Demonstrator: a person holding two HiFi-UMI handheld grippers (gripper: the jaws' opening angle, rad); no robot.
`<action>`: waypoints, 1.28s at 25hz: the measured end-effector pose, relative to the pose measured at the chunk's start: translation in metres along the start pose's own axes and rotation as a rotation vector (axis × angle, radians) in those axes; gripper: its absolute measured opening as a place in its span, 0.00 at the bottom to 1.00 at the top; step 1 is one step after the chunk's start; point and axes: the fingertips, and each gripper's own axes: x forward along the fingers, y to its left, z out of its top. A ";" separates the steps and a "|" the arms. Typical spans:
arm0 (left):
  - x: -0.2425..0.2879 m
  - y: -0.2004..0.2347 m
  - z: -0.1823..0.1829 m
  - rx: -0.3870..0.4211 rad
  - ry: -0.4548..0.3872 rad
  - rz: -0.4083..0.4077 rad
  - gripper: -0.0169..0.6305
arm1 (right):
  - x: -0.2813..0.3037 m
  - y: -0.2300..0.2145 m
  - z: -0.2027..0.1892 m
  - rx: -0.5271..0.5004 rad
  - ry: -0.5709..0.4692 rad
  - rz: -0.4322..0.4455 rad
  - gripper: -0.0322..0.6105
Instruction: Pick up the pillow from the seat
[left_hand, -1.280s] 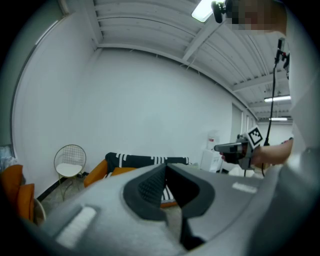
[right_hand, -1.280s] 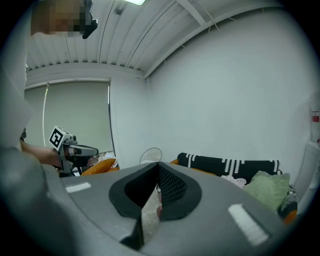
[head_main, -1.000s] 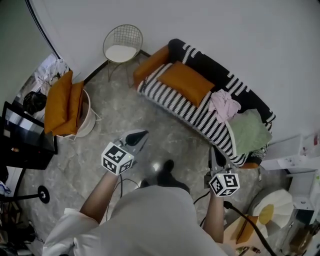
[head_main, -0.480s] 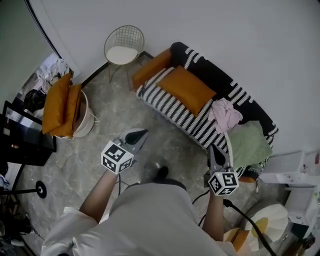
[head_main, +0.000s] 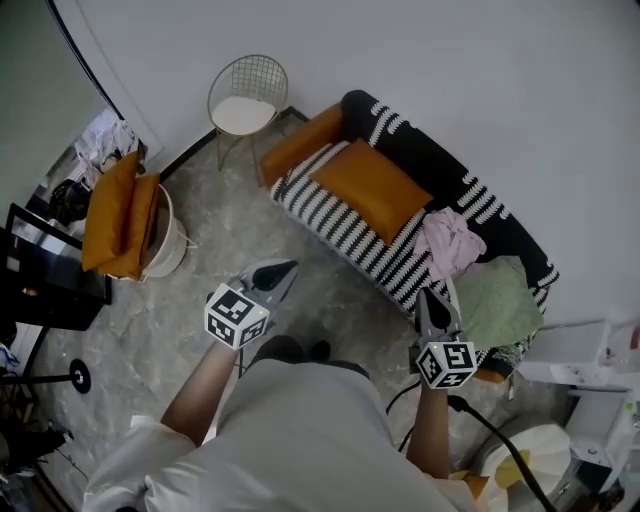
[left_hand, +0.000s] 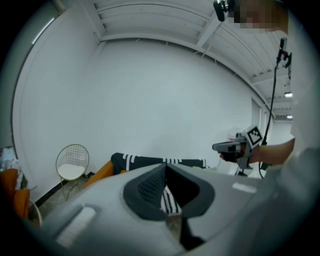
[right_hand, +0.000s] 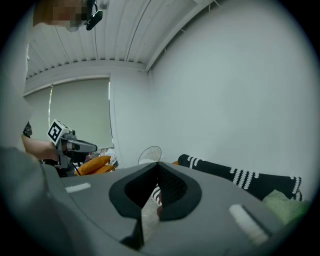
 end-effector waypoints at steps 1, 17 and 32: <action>0.003 0.003 0.000 -0.001 0.002 0.002 0.03 | 0.004 -0.002 0.001 -0.002 0.002 0.002 0.06; 0.073 0.106 0.021 -0.027 0.015 -0.054 0.03 | 0.108 -0.027 0.025 0.012 0.028 -0.060 0.06; 0.155 0.258 0.066 -0.008 0.044 -0.176 0.03 | 0.257 -0.034 0.070 0.042 0.040 -0.164 0.06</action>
